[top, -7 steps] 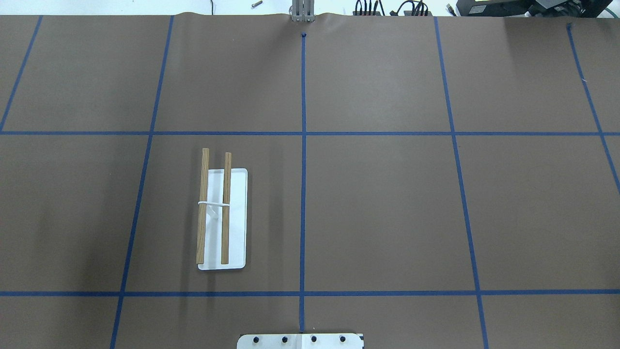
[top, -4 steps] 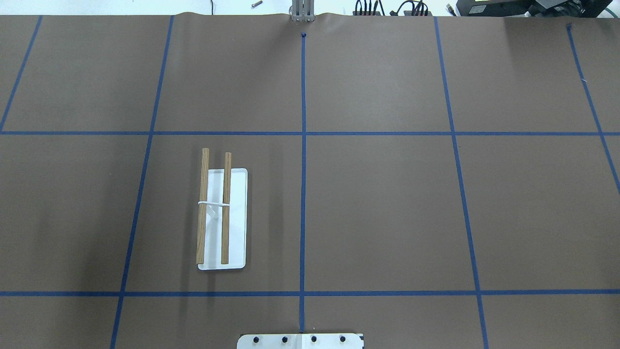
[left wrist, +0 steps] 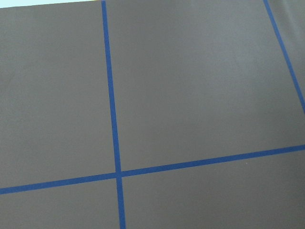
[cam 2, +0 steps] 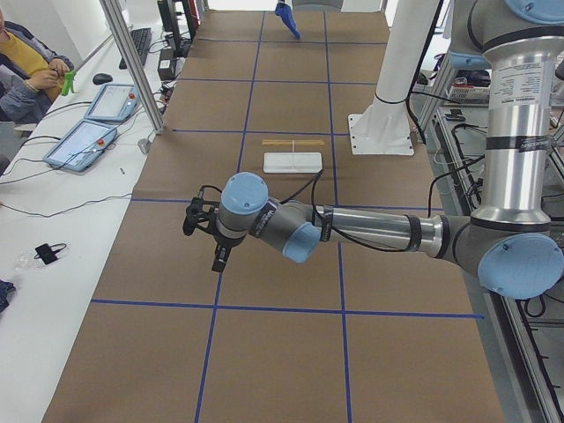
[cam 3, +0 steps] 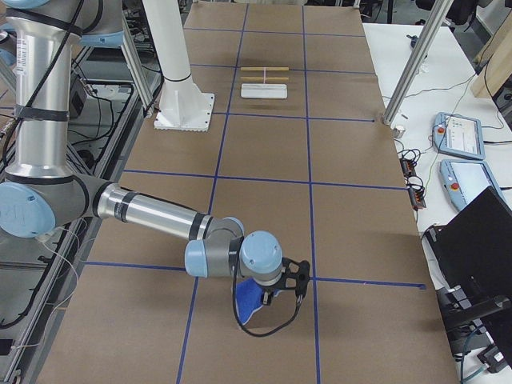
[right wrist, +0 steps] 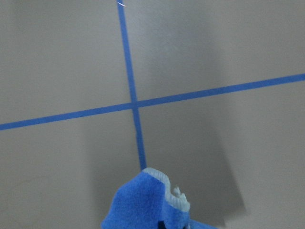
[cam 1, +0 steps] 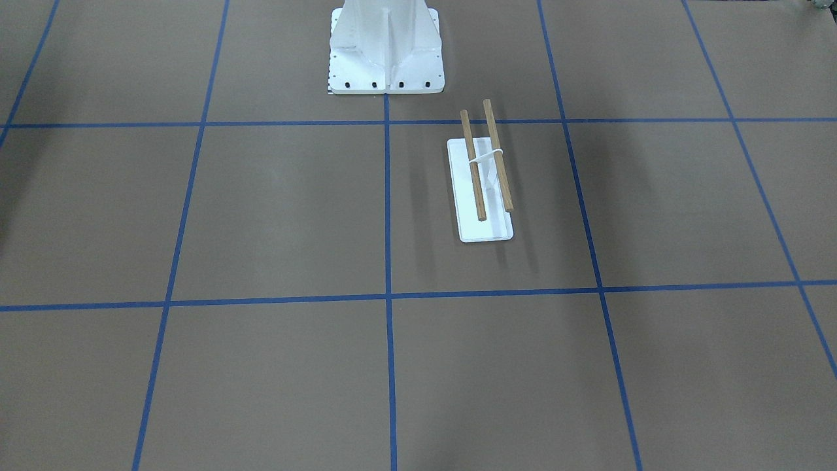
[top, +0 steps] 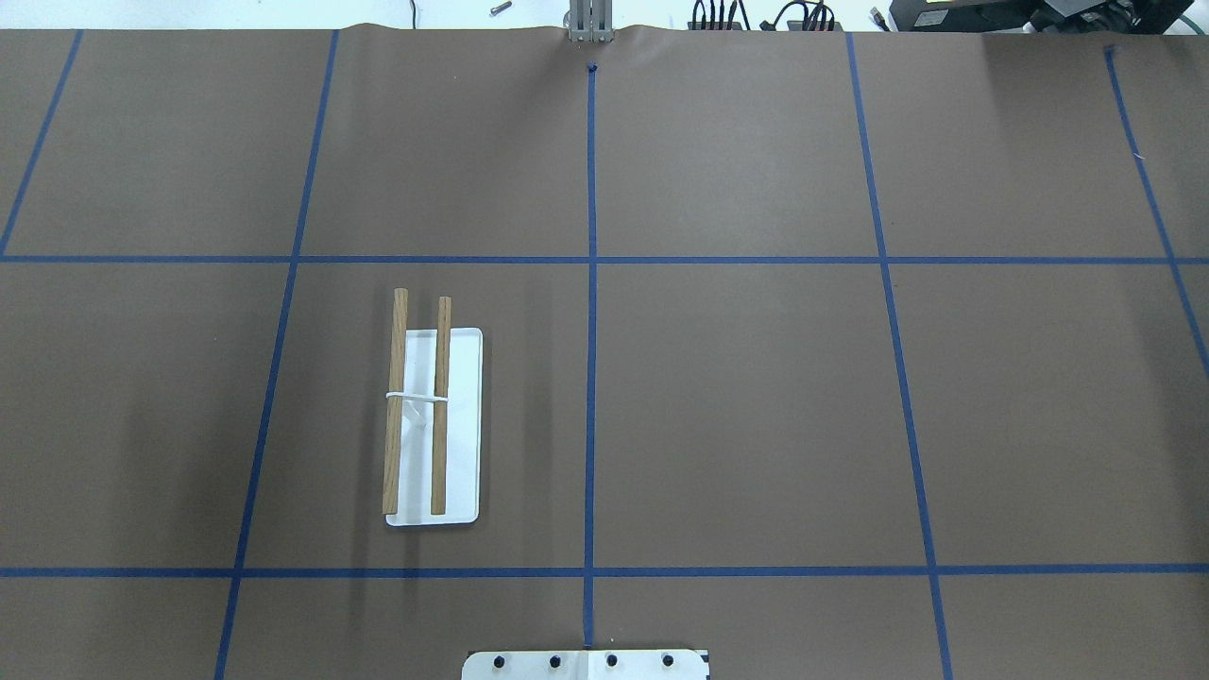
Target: Hang towel on rack
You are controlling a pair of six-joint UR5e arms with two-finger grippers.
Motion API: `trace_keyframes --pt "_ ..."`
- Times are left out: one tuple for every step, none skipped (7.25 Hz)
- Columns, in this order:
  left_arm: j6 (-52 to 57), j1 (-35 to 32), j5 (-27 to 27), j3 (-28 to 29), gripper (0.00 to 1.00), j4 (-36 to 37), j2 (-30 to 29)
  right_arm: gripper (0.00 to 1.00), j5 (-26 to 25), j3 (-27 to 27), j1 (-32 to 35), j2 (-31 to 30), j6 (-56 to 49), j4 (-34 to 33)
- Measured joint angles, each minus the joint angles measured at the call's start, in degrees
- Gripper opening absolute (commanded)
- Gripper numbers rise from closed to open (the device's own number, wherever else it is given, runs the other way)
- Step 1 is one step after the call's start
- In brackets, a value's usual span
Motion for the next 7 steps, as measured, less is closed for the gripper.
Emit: trace_keyframes --pt "-5.7 1.67 -0.29 0.06 0.98 -0.09 -3.07 0.0 0.03 4.27 -2.44 2.26 5.47 -1.03" --pt "-11.87 3.53 -0.39 0.16 0.98 -0.12 -6.41 0.0 -0.05 6.49 -5.52 6.11 11.94 -1.45" --pt "-18.16 5.47 -0.43 0.27 0.98 -0.15 -9.69 0.0 -0.29 7.29 -8.86 11.15 19.2 -1.9" --pt "-23.79 7.63 -0.44 0.41 0.98 -0.19 -12.61 0.0 -0.7 7.45 -11.94 16.62 25.99 -3.12" --pt "-28.6 10.27 -0.43 0.57 0.98 -0.33 -15.28 0.0 -1.68 7.4 -15.0 22.4 31.86 -5.2" --pt "-32.25 13.04 -0.33 0.81 0.98 -0.58 -18.08 0.0 -3.29 7.42 -17.91 27.51 36.24 -6.82" --pt "-35.9 15.23 -0.18 1.26 0.98 -0.78 -21.27 0.0 -4.72 7.53 -20.38 31.5 38.92 -7.56"
